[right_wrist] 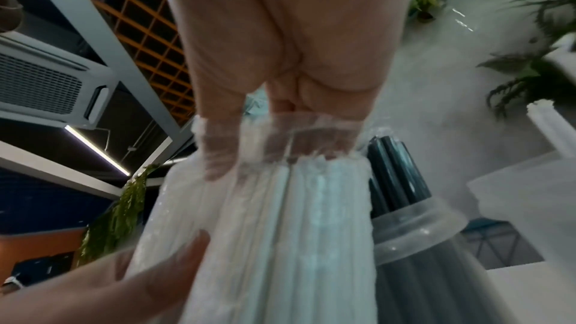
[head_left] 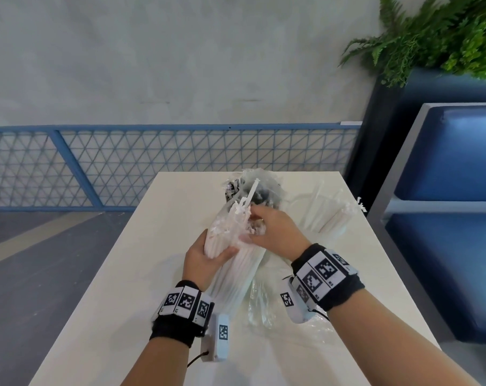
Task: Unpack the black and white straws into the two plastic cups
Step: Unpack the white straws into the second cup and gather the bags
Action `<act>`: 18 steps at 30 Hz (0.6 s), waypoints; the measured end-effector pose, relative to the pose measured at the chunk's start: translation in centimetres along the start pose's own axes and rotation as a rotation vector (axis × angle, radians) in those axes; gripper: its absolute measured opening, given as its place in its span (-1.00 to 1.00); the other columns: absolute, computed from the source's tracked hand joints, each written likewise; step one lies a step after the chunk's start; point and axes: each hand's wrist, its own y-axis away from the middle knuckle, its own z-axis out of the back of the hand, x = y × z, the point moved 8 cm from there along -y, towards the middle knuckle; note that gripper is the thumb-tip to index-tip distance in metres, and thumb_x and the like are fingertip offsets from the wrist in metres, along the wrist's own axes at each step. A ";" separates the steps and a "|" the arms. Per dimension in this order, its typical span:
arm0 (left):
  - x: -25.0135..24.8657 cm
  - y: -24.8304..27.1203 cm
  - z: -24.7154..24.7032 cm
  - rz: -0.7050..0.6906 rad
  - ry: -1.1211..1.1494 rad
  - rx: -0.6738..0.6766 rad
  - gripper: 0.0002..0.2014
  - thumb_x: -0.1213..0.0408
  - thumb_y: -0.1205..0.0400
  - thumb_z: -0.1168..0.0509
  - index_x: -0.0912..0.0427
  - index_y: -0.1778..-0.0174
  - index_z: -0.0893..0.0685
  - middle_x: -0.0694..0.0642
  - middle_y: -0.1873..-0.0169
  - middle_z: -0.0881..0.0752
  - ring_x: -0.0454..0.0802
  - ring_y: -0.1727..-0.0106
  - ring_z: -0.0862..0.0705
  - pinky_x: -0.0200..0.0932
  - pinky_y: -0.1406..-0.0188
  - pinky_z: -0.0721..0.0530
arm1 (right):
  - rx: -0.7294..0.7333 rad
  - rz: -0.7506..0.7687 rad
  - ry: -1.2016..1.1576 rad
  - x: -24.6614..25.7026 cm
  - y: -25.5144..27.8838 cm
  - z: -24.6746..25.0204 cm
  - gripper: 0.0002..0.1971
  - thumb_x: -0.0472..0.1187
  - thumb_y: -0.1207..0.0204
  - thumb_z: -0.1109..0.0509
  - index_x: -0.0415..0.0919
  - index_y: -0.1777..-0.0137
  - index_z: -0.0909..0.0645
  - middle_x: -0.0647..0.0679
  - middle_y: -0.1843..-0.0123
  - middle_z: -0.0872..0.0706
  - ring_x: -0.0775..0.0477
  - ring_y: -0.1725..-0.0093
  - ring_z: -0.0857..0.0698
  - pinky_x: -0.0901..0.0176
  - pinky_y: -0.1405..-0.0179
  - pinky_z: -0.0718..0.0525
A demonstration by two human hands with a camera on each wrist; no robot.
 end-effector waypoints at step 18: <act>1.2 0.6 -1.3 0.060 0.013 0.211 -0.32 0.28 -0.10 -0.66 -0.30 -0.05 -0.54 -0.39 0.10 -0.75 -0.54 -0.02 -0.64 -0.58 0.08 -0.55 | 0.464 0.094 0.265 1.6 -1.6 -5.5 -0.66 0.02 -0.40 -0.47 -0.18 -0.07 -0.70 -0.07 -0.03 -0.76 -0.07 -0.04 -0.69 0.08 -0.10 -0.62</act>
